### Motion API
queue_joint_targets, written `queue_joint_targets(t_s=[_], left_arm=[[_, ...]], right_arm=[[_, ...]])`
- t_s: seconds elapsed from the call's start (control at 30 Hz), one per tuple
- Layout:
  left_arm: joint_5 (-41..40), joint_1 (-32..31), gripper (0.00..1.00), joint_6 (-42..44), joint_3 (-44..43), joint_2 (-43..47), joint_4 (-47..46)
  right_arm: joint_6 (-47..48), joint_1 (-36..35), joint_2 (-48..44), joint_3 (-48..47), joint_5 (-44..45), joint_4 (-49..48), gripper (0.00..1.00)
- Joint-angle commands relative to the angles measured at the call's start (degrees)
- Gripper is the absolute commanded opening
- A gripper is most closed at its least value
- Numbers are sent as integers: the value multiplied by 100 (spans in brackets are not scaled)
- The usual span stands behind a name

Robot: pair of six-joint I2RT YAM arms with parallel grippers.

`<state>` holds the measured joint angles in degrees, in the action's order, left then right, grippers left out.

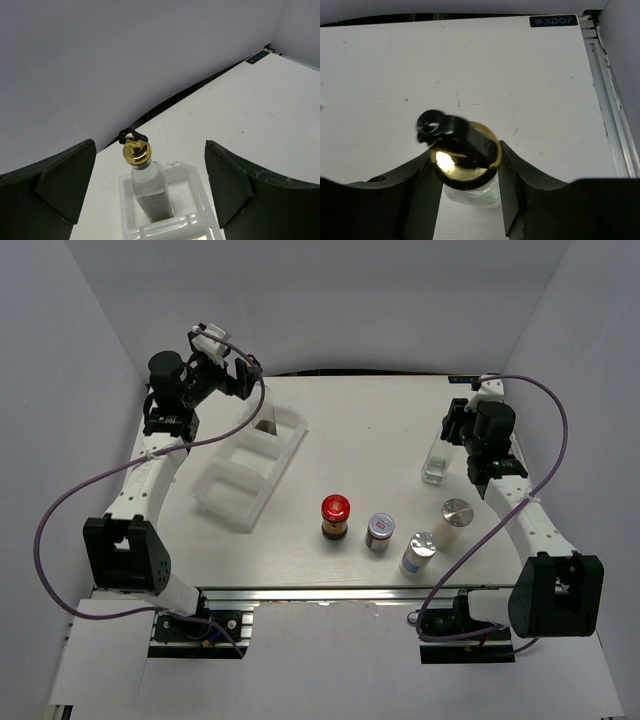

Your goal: Organize the condiment bottles

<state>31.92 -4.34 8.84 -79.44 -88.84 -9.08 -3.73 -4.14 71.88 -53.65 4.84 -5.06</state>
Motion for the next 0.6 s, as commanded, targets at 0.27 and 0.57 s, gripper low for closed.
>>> queue_joint_targets(t_s=[0.27, 0.57], left_arm=[[-1626, 3, 98, -1261, 1421, 2097, -225], [-4209, 12, 98, -2684, 3117, 3952, 107]], right_arm=[[39, 10, 204, -278, 16, -584, 62], [144, 10, 397, -330, 44, -848, 28]])
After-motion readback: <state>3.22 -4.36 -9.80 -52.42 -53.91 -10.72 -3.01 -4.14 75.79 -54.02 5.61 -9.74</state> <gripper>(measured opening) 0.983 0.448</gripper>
